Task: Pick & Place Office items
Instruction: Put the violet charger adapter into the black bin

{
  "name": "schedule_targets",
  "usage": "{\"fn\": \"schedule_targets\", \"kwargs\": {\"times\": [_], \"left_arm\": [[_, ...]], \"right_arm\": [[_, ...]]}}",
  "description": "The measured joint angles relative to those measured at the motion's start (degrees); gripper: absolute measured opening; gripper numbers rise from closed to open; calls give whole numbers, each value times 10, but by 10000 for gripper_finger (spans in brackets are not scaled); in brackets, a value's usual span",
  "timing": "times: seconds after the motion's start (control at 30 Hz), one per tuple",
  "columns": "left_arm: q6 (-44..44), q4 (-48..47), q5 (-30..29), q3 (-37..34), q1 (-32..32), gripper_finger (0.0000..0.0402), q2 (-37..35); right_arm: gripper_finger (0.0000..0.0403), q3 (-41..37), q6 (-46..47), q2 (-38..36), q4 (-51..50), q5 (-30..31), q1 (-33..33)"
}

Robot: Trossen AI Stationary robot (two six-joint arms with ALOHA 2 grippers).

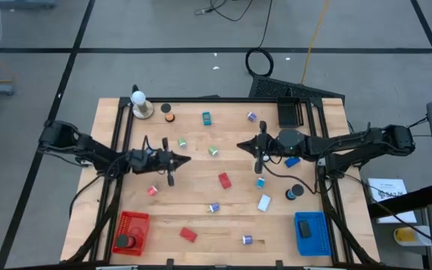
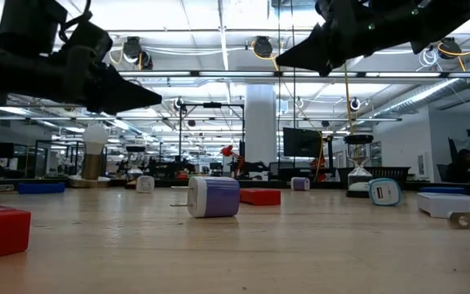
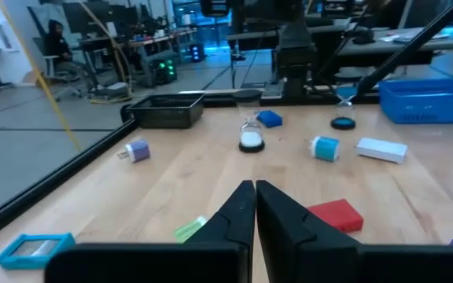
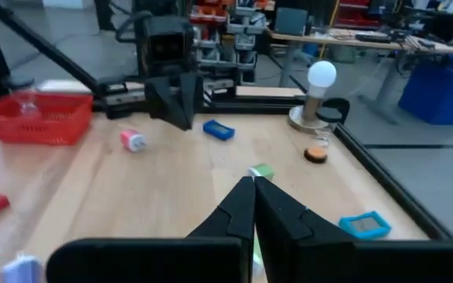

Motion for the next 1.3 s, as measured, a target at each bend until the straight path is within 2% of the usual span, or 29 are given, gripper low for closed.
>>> {"fn": "schedule_targets", "kwargs": {"times": [0.17,0.4,0.5,0.6,0.7,0.87,0.97,1.17,1.3], "left_arm": [[-1,-7,42,0,27,4,0],[-15,-14,47,0,29,26,0],[-14,-23,47,0,29,22,0],[-15,-26,47,0,29,10,0],[-16,-33,46,0,29,4,0],[-23,-39,46,0,29,23,0],[-23,-43,46,0,29,29,0],[-23,-46,44,0,29,30,0],[-24,-46,44,0,29,30,0]], "right_arm": [[4,0,17,0,-5,22,0],[4,0,70,0,-44,174,0],[4,16,75,0,-101,214,-3],[3,63,105,0,-202,244,-29],[1,101,162,5,-300,232,-86],[1,112,197,27,-332,145,-167],[1,112,202,46,-346,119,-188],[1,115,207,78,-350,117,-199],[8,149,209,99,-400,91,-216]]}}
